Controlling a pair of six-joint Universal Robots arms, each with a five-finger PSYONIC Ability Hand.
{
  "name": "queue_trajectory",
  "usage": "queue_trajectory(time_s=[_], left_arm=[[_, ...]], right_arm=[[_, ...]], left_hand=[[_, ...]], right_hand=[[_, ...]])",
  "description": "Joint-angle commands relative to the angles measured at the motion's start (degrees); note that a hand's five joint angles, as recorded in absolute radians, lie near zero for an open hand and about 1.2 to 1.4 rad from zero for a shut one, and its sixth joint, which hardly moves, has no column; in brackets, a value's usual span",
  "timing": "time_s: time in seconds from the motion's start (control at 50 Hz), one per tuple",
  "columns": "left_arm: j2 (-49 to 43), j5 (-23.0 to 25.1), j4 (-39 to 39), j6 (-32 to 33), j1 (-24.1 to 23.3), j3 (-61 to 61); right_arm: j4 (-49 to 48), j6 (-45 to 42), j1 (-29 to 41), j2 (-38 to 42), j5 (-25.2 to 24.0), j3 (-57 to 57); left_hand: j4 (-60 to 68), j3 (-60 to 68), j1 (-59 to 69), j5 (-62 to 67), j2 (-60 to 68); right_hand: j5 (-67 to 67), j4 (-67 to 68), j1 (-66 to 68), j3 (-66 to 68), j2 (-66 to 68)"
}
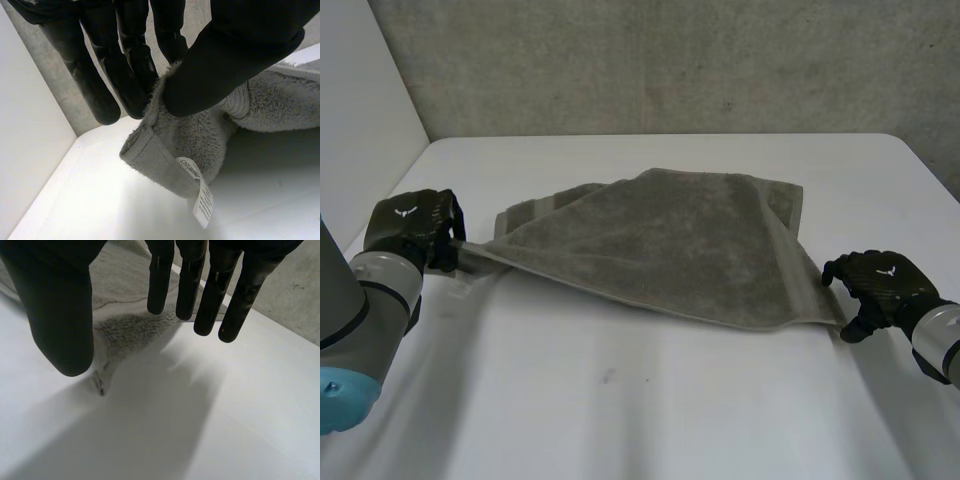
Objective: Fold the towel.
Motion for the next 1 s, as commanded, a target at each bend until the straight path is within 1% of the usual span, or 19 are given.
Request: queue_trajectory(time_s=[0.02,0.14,0.28,0.46,0.5,0.52,0.54,0.56,0.58,0.6,0.7,0.8,0.84,0.86,0.9,0.92,0.94,0.96,1.0], left_arm=[[-0.1,0.2,0.0,0.0,0.0,-0.1],[-0.2,0.2,0.0,0.0,0.0,-0.1],[-0.5,0.2,0.0,0.0,0.1,-0.1],[-0.6,0.3,0.0,0.0,0.0,-0.2],[-0.6,0.3,0.0,0.0,0.0,-0.2],[-0.6,0.3,0.0,0.0,0.0,-0.2],[-0.6,0.3,0.0,0.0,0.0,-0.4],[-0.6,0.3,0.0,0.0,0.0,-0.4],[-0.6,0.3,0.1,0.0,0.0,-0.5],[-0.6,0.3,0.1,0.0,0.0,-0.7],[-0.5,0.3,-0.5,0.3,-0.2,-0.5],[1.6,0.3,-1.5,0.6,-0.6,0.1],[5.9,0.3,-3.0,0.8,-0.5,0.5],[5.9,0.3,-3.0,0.8,-0.5,0.5],[7.7,0.4,-3.9,1.1,-0.5,1.4],[9.5,0.5,-4.9,1.6,-0.6,2.4],[11.5,1.1,-6.3,2.4,-0.7,3.8],[11.5,1.1,-6.4,2.4,-0.7,3.8],[15.6,2.5,-11.2,5.2,-0.7,6.7]], right_arm=[[-2.7,0.0,0.1,2.3,0.6,-0.8],[-3.0,0.7,0.3,3.8,0.9,-1.5],[-3.1,0.9,2.9,4.5,1.1,-1.8],[-3.6,0.9,3.4,5.5,1.1,-2.1],[-4.7,0.9,3.6,6.0,2.1,-2.7],[-4.7,0.9,3.6,6.0,2.1,-2.7],[-5.3,0.9,3.7,6.3,3.1,-3.0],[-6.2,0.9,3.7,6.3,4.1,-3.4],[-6.2,0.9,3.7,6.4,4.1,-3.4],[-7.4,0.9,3.7,6.5,5.0,-3.7],[-9.4,0.9,3.7,6.5,5.9,-5.3],[-8.1,0.7,3.4,3.0,5.8,-7.1],[-2.4,0.3,3.3,-4.5,5.5,-8.7],[-2.4,0.3,3.3,-4.5,5.5,-8.8],[8.4,0.2,3.3,-11.9,4.0,-12.9],[8.4,0.2,3.3,-11.9,4.0,-12.9],[14.2,0.1,3.0,-14.2,2.9,-15.5],[14.2,0.1,3.0,-14.2,2.9,-15.5],[26.0,-1.3,2.9,-18.2,0.5,-22.2]], left_hand=[[10.2,10.3,11.7,10.5,10.2],[10.2,10.3,11.7,10.5,10.2],[10.2,10.3,11.7,10.5,10.2],[10.2,10.3,11.7,10.5,10.2],[10.2,10.3,11.7,10.5,10.2],[10.2,10.3,11.7,10.5,10.2],[10.2,10.3,11.7,10.5,10.2],[10.2,10.3,11.7,10.5,10.2],[10.2,10.3,11.7,10.5,10.2],[10.2,10.3,11.7,10.5,10.2],[10.2,10.3,11.7,10.5,10.2],[10.2,10.3,11.7,10.5,10.2],[10.2,10.3,11.7,10.5,10.2],[10.2,10.3,11.7,10.5,10.2],[10.2,10.3,11.7,10.5,10.2],[10.2,10.3,11.7,10.5,10.2],[10.2,10.3,11.7,10.5,10.2],[10.2,10.3,11.7,10.5,10.2],[10.2,10.3,11.7,10.5,10.2]], right_hand=[[11.8,10.5,15.1,10.3,10.4],[12.1,10.8,15.4,10.7,10.7],[5.1,3.8,8.3,3.6,3.7],[6.7,5.5,10.0,5.3,5.3],[13.2,12.0,16.5,11.8,11.8],[13.3,12.0,16.6,11.9,11.9],[22.1,20.8,25.4,20.7,20.7],[34.5,33.2,37.8,33.1,33.1],[34.6,33.4,37.9,33.2,33.2],[50.1,48.8,53.4,48.6,48.7],[50.2,49.0,53.5,48.8,48.8],[50.2,49.0,53.5,48.8,48.8],[50.2,49.0,53.5,48.8,48.8],[50.2,49.0,53.5,48.8,48.8],[50.2,49.0,53.5,48.8,48.8],[50.2,49.0,53.5,48.8,48.8],[50.2,49.0,53.5,48.8,48.8],[50.2,49.0,53.5,48.8,48.8],[50.2,49.0,53.5,48.8,48.8]])
